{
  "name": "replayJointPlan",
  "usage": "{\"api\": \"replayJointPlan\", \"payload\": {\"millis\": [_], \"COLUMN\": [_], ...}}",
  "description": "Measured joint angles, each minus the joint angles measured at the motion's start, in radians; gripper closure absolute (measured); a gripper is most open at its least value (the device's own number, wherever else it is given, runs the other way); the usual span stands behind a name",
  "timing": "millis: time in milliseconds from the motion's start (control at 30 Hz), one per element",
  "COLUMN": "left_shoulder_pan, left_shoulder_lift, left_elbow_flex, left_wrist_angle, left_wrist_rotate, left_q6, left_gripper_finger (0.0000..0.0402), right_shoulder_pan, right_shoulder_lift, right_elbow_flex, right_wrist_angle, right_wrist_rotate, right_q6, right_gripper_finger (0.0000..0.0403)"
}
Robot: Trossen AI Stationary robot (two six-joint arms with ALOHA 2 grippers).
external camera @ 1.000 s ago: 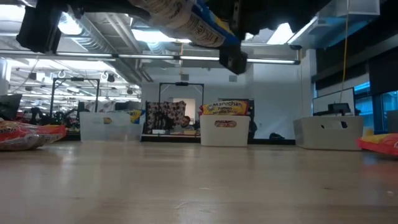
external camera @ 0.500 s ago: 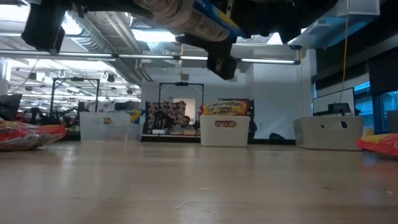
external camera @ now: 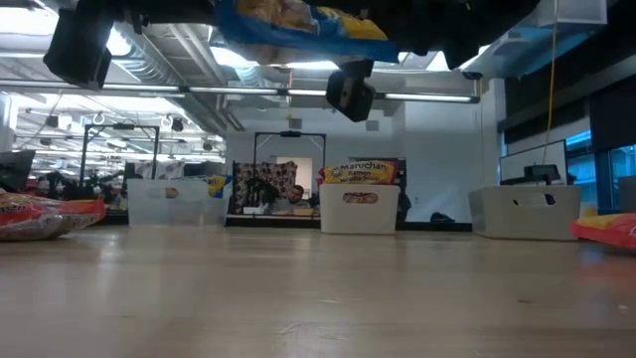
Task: Sort Maruchan noodles
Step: Put the blue noodle pack into the transparent bin
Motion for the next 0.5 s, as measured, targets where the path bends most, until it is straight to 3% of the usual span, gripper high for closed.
{"api": "replayJointPlan", "payload": {"millis": [233,500], "left_shoulder_pan": [-0.034,-0.063], "left_shoulder_lift": [0.000,-0.001], "left_elbow_flex": [0.000,0.000], "left_wrist_angle": [0.008,-0.006], "left_wrist_rotate": [-0.021,-0.074], "left_q6": [-0.030,-0.067], "left_gripper_finger": [0.0301,0.0285], "right_shoulder_pan": [-0.013,-0.040], "right_shoulder_lift": [-0.007,-0.062], "right_elbow_flex": [0.001,0.000], "right_wrist_angle": [0.006,-0.020], "right_wrist_rotate": [-0.048,-0.171], "right_q6": [0.000,0.006], "right_gripper_finger": [0.0302,0.0317]}}
